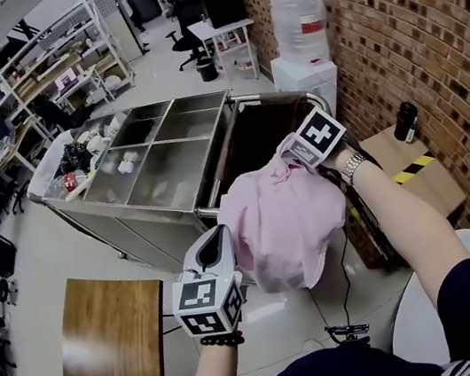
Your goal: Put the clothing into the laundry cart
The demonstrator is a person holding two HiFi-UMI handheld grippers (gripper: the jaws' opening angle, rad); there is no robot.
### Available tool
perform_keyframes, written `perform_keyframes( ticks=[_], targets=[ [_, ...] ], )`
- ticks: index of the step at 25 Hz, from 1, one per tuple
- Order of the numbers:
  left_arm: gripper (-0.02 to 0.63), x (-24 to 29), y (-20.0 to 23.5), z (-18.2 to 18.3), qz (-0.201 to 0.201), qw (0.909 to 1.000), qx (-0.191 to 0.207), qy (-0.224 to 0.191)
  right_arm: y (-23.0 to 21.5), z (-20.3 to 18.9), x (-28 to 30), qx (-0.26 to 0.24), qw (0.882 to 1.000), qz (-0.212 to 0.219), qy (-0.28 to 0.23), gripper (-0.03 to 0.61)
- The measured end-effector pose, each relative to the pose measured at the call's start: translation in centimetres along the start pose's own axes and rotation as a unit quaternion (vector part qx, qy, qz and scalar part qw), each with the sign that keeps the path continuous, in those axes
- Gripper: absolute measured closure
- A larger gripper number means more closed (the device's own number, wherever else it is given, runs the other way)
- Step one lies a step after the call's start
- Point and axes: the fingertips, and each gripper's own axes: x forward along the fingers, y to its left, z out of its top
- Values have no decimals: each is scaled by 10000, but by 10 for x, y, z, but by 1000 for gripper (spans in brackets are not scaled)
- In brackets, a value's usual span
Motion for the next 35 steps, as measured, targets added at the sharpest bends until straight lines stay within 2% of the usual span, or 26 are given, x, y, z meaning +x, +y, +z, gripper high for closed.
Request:
perform_keyframes(
  ticks=[7,15,27,35],
  targets=[
    [612,1,-14,4,-95,10000,15,-17,3,2,-21,18,9997,-81,-238,299],
    [612,-18,-30,10,-238,9997,46,-54,35,19,-69,-55,9974,-190,-698,317],
    [612,-92,-61,36,-562,9982,71,-203,126,22,-156,-70,9917,-482,-1191,374],
    [612,-143,-88,52,-772,9964,100,-324,194,24,-233,-173,9807,-776,-1784,433]
  ],
)
